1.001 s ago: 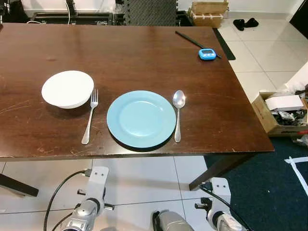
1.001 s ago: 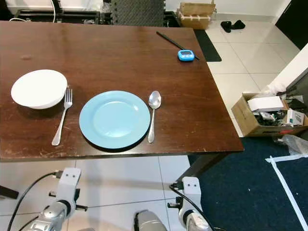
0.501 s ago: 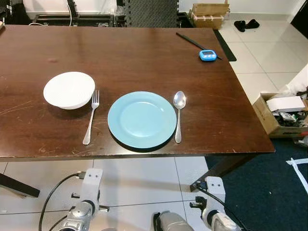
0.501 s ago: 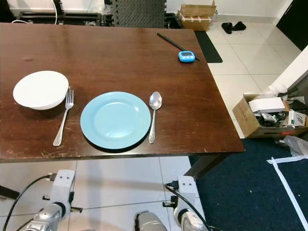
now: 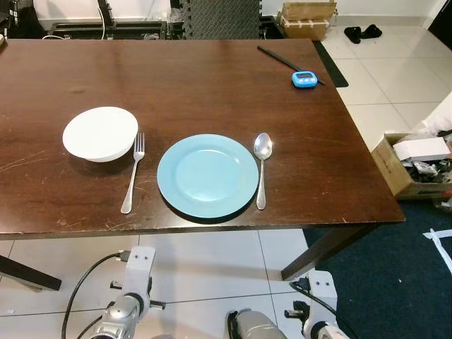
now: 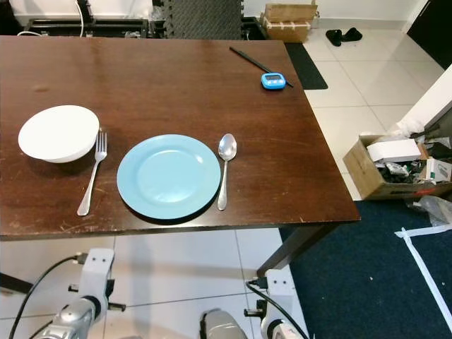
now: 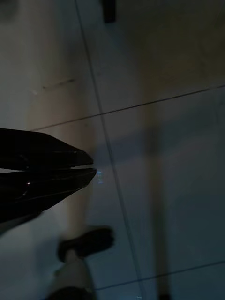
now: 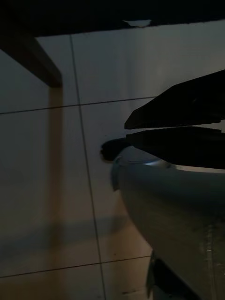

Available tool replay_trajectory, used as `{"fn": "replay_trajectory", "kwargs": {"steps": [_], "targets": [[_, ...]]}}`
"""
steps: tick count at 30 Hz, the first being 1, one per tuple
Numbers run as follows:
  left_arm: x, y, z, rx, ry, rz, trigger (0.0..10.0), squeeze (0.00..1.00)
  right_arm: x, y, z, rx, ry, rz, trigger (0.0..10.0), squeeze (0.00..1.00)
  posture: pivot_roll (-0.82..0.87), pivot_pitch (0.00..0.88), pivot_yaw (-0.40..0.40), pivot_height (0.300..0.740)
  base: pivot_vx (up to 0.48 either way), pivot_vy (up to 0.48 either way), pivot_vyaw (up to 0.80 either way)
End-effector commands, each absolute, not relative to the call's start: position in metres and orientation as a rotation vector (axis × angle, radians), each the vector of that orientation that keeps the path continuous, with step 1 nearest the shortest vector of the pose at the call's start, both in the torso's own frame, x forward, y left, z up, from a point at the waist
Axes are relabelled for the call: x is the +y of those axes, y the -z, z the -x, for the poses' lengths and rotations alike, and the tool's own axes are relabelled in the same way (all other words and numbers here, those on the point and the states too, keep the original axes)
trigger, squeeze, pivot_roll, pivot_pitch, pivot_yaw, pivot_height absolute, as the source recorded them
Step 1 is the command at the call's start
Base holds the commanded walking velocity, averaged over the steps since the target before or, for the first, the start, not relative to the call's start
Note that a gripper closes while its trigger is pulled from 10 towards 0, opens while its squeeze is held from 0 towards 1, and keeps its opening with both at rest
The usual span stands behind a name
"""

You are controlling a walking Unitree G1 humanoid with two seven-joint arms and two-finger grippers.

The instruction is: Setting the table

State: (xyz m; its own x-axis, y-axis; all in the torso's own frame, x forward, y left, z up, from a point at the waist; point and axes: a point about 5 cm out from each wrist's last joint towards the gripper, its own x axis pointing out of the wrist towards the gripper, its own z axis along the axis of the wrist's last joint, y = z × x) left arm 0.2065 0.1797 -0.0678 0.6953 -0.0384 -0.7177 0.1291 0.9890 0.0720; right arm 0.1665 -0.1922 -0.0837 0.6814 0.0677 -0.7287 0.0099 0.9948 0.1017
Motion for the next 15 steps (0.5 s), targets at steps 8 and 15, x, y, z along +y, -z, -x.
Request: {"fn": "replay_trajectory", "kwargs": {"steps": [8,15], "targets": [[0.1797,0.0795,-0.1841,0.85,0.104,-0.132,10.0,0.0,-0.1908,0.0882,-0.1549,0.839,-0.029,-0.11,10.0,0.0,-0.02,0.112,0.043,0.74,0.0,0.0,0.0],[0.1762,0.079,-0.1862,0.844,0.108,-0.129,10.0,0.0,-0.1925,0.086,-0.16,0.829,-0.033,-0.098,10.0,0.0,-0.03,0.103,0.05,0.74,0.0,0.0,0.0]]}}
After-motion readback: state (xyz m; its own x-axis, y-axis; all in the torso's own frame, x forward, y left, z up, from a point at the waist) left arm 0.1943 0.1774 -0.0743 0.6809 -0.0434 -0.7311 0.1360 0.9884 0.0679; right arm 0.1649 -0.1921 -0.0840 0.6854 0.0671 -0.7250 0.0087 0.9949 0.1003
